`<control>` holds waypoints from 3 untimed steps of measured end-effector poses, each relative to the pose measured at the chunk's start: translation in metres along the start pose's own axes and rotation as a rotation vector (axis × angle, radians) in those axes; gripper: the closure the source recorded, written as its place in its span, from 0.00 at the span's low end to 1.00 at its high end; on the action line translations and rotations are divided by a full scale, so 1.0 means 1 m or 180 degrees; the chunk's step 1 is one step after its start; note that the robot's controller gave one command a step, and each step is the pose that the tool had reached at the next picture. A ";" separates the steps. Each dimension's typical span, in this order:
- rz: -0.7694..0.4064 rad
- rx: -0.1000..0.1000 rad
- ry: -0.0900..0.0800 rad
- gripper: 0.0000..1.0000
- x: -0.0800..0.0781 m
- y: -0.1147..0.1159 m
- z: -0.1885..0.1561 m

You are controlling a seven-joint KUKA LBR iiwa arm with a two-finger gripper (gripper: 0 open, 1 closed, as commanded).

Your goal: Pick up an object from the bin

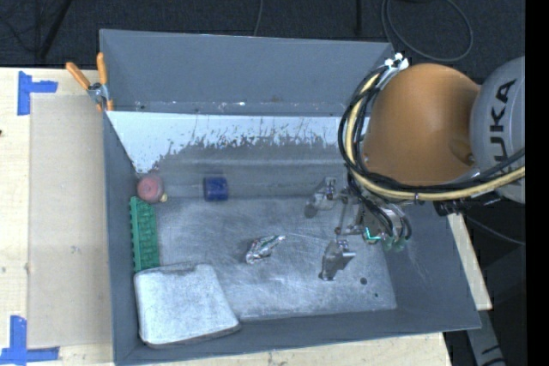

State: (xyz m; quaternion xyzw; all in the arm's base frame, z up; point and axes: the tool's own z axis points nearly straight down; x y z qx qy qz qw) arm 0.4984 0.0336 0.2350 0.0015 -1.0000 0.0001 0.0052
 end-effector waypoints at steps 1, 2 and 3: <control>0.0047 -0.0005 -0.0037 0.00 -0.049 0.036 0.166; 0.0057 -0.0010 -0.0052 1.00 -0.050 0.036 0.160; 0.0127 -0.0005 -0.0059 1.00 -0.053 0.028 0.011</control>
Offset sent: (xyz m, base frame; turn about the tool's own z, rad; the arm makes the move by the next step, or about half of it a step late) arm 0.0453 0.0348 -0.1650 0.0159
